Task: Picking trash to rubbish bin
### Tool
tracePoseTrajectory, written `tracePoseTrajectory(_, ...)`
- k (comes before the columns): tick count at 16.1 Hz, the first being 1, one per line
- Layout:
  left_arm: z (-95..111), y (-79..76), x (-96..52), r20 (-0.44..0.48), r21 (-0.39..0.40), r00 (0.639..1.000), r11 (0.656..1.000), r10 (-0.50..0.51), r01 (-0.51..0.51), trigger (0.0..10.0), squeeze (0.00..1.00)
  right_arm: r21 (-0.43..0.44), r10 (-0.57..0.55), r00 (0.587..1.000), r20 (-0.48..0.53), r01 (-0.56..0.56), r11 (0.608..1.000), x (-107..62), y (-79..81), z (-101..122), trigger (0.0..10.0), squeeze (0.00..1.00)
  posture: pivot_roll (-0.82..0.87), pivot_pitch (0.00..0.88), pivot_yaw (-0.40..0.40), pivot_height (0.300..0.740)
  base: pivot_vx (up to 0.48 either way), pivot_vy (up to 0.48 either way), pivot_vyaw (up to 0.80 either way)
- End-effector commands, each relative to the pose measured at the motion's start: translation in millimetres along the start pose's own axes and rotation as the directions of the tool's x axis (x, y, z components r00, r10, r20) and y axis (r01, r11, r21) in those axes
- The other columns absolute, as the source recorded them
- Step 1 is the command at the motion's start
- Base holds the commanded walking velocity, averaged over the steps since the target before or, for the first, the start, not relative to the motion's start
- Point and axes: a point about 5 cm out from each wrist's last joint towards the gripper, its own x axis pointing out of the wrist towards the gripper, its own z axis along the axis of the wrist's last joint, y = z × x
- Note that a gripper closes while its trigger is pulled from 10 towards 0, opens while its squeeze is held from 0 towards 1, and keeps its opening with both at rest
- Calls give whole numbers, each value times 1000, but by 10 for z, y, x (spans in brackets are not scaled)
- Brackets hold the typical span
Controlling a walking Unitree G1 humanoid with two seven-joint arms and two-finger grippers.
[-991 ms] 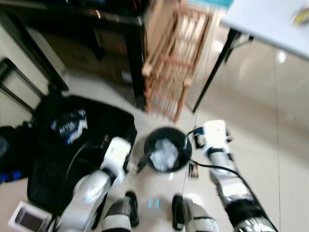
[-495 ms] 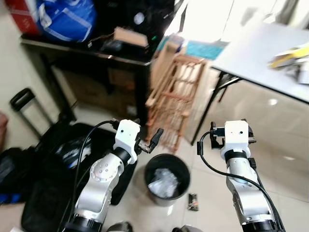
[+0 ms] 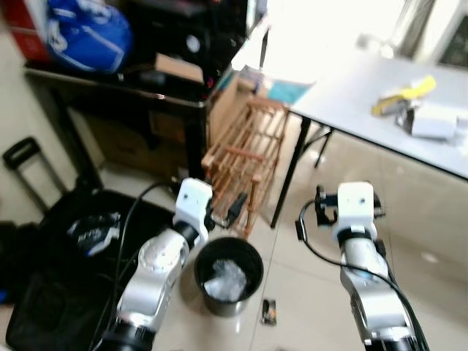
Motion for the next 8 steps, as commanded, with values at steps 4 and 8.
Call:
tracePoseTrajectory(4,19,-102,74,11,-4,1000,1000,-28,28,10000,0,-21,-26,1000,4,27,999,-4,-107,43,10000,0,-14,59,-2,740,0,-472,0)
tracePoseTrajectory(8,20,-112,96,11,-4,999,999,-34,34,10000,0,-25,-34,999,22,34,999,6,-117,80,10000,0,-14,59,-2,740,0,-472,0)
